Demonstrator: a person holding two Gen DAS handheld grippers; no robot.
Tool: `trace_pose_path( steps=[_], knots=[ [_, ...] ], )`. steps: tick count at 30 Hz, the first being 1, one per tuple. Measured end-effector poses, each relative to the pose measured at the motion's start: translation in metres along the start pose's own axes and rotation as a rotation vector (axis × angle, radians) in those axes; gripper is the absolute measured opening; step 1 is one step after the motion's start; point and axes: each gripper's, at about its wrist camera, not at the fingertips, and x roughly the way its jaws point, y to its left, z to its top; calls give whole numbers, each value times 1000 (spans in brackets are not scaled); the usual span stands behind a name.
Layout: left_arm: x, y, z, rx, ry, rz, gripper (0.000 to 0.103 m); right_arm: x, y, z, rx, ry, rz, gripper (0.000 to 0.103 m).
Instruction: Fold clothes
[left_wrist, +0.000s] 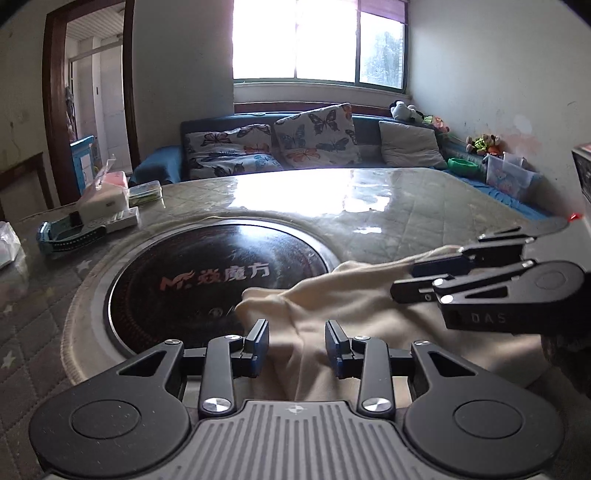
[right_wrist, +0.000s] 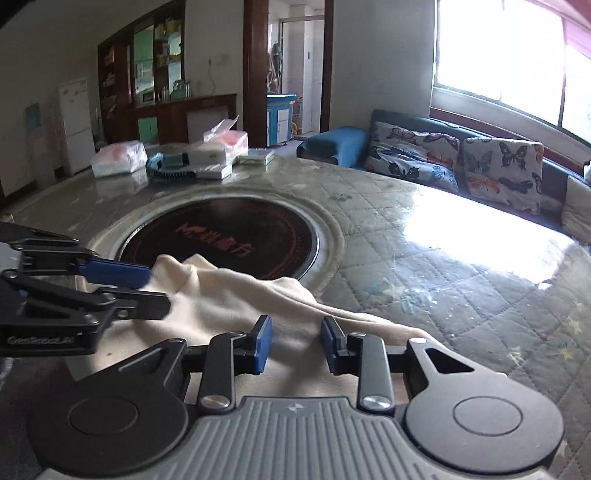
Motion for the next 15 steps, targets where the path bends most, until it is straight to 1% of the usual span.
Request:
trace_pose_path(
  steps=[3,7,11,15],
  knots=[
    [-5,5,-9,-11,5,16,37,1,5,1,-8,-4,-14,29],
    [-12,10,-15,-44,3,26,37,-4,15,5,-48,-26,39,29],
    [-15,15,-20,-75,8,36,38,13,26,12,-76,-3,88,29],
    [-17,21,-23,-97,17,51,38,33,28,20,-67,21,85,29]
  ],
)
